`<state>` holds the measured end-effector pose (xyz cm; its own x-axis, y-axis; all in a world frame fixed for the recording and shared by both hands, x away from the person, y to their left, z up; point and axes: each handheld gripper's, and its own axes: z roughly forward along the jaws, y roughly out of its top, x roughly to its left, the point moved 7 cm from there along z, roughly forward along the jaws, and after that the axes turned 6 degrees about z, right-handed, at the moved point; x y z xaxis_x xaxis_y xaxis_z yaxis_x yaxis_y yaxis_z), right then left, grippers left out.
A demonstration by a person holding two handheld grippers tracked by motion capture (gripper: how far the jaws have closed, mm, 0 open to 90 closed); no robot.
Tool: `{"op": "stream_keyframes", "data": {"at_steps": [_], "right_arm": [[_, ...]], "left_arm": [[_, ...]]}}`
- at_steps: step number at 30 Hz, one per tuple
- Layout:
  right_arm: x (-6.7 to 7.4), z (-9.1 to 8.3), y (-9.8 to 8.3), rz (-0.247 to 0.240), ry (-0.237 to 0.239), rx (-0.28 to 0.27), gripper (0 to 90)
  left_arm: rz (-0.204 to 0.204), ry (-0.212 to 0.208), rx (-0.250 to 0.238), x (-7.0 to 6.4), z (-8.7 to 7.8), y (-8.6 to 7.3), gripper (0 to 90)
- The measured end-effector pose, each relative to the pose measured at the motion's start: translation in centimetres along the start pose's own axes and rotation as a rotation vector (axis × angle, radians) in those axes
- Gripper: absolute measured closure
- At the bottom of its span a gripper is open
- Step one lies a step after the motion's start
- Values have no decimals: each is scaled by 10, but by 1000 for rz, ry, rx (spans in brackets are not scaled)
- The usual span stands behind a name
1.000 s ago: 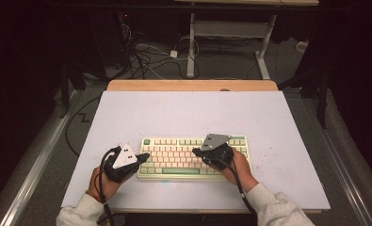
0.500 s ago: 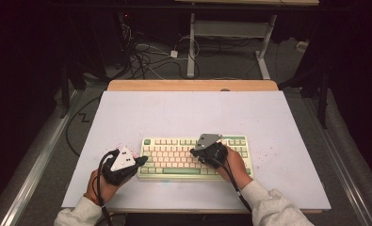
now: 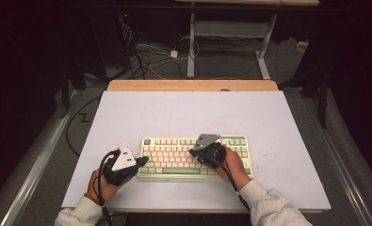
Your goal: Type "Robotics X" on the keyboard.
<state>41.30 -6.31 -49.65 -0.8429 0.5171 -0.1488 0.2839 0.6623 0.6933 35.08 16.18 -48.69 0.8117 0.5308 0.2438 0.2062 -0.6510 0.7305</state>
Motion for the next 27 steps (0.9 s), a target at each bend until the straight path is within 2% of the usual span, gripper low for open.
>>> {"op": "stream_keyframes", "data": {"at_steps": [6, 10, 13, 27], "right_arm": [[0, 1, 0, -1, -1, 3, 900], [-1, 3, -1, 17, 7, 29, 900], [0, 2, 0, 5, 1, 42, 900], [0, -17, 7, 27, 6, -64, 900]], "left_arm": [[2, -1, 2, 0, 0, 0, 874], [4, -7, 6, 0, 0, -1, 874], [3, -6, 5, 0, 0, 0, 874], [3, -3, 7, 0, 1, -1, 874]]}}
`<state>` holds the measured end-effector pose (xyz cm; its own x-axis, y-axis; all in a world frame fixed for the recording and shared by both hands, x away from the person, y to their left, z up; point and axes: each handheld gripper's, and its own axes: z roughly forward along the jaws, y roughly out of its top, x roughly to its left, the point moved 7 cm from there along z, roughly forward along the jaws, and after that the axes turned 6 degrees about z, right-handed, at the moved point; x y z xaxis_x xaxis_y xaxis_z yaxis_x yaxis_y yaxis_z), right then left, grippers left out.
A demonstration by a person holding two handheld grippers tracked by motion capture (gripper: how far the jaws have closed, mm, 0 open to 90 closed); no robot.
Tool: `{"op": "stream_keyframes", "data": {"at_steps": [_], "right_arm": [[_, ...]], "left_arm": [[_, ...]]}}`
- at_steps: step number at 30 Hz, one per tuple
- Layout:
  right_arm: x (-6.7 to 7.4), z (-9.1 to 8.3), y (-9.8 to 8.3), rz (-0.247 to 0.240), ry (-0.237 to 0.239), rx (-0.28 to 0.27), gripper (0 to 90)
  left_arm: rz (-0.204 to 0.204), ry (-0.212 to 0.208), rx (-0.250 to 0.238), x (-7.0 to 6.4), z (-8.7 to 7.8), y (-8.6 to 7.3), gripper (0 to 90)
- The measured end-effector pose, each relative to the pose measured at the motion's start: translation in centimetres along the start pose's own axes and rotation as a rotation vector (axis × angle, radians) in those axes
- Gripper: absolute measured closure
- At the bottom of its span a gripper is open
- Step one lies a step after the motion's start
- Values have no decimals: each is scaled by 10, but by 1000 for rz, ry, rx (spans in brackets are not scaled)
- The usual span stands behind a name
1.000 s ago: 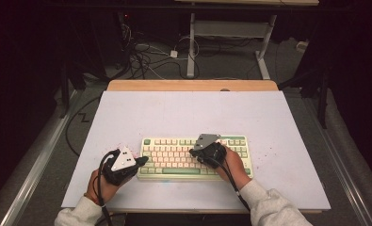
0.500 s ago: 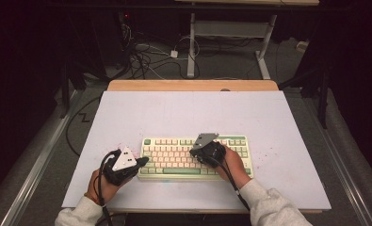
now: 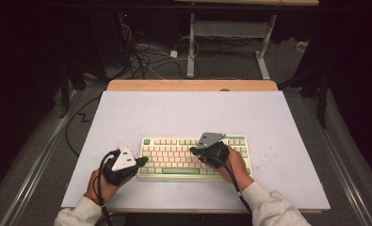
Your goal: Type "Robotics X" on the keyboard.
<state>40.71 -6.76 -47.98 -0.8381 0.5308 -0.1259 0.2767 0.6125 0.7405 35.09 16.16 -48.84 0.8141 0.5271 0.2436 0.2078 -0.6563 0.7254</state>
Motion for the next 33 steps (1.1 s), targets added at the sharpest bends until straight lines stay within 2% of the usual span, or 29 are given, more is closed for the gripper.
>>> {"op": "stream_keyframes", "data": {"at_steps": [23, 33], "right_arm": [[-4, -41, 7, 24, -5, -127, 900], [-4, -55, 3, 24, -13, -149, 900]], "left_arm": [[5, 0, 3, -1, 1, 1, 874], [15, -3, 4, -4, 2, 2, 874]]}}
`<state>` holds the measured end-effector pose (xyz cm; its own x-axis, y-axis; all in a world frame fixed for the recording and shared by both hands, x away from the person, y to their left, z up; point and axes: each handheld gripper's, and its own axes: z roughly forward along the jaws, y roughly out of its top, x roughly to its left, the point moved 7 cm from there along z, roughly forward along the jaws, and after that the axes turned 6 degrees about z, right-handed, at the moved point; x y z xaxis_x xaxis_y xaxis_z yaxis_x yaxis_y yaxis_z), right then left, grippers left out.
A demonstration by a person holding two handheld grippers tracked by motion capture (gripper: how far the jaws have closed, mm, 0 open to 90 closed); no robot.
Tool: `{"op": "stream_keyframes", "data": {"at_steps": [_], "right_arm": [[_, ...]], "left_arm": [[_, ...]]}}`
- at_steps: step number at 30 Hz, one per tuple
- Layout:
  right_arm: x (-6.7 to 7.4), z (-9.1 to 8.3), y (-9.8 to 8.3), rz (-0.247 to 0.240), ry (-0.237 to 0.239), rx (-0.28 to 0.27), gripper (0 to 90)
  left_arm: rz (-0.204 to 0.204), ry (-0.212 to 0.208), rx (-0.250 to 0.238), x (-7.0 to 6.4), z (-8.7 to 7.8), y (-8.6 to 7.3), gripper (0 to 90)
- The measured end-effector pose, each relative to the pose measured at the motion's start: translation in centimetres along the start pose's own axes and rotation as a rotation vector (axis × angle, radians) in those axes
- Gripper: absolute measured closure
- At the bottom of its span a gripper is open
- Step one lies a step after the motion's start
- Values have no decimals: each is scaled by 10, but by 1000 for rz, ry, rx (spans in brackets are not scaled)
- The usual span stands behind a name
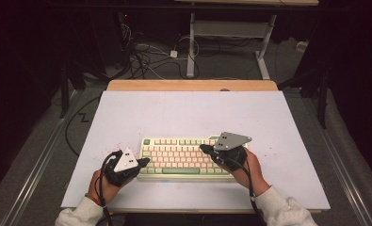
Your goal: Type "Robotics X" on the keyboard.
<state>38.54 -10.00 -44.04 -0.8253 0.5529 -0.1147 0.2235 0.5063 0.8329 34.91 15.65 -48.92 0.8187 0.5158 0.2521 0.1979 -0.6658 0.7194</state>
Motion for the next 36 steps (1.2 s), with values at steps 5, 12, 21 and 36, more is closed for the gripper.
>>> {"op": "stream_keyframes", "data": {"at_steps": [5, 12, 21, 36], "right_arm": [[-1, -5, -1, 2, -6, -8, 900], [-6, -13, -4, 4, -18, -15, 900], [-12, -26, -9, 10, -40, -28, 900], [-16, -41, -23, 19, -57, -29, 900]], "left_arm": [[0, -3, -7, -1, 0, 1, 874], [3, -5, -6, -1, 0, 2, 874], [8, -8, -3, -2, 1, 2, 874], [43, -48, -20, -10, 14, 23, 874]]}}
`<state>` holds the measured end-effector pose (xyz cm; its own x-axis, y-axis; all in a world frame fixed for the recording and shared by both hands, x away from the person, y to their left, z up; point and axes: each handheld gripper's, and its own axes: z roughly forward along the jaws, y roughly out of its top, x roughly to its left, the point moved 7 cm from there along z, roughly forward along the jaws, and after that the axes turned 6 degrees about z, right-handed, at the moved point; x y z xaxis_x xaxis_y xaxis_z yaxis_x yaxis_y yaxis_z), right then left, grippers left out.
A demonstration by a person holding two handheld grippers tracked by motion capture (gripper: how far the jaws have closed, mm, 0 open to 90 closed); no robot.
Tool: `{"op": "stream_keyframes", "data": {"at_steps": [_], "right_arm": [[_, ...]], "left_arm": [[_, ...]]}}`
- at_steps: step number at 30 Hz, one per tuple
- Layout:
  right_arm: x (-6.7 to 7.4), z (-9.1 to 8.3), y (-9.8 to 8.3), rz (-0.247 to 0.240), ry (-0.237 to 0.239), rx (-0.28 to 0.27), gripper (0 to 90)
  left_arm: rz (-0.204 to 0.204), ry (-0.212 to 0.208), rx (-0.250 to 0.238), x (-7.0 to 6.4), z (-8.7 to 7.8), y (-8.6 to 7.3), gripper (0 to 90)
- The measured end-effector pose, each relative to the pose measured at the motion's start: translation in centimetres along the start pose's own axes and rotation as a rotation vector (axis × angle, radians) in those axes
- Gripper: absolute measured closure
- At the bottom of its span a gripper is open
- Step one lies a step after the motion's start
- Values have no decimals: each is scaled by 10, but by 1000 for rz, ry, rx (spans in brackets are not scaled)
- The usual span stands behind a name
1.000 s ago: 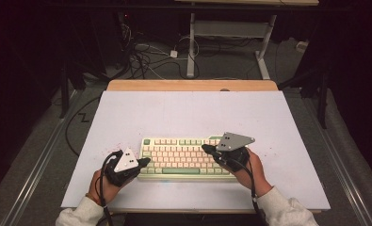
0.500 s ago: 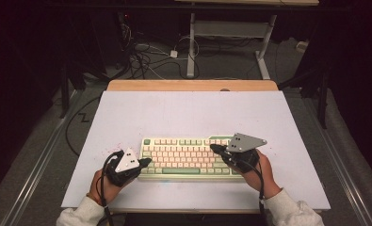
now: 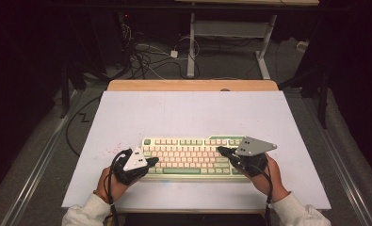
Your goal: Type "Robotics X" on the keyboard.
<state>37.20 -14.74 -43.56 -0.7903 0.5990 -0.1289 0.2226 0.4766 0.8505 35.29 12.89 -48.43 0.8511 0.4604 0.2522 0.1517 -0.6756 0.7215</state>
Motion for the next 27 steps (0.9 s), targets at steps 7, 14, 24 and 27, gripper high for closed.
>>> {"op": "stream_keyframes", "data": {"at_steps": [7, 14, 24, 27], "right_arm": [[2, 3, -5, -4, 12, 19, 900], [3, 3, -6, -1, 15, 23, 900], [5, 7, -8, -5, 26, 37, 900], [6, 8, -9, -7, 28, 43, 900]], "left_arm": [[34, -44, 27, -3, 18, 14, 874], [42, -86, 59, -6, 33, 17, 874], [47, -109, 107, -7, 42, 16, 873], [44, -111, 108, -7, 42, 15, 873]]}}
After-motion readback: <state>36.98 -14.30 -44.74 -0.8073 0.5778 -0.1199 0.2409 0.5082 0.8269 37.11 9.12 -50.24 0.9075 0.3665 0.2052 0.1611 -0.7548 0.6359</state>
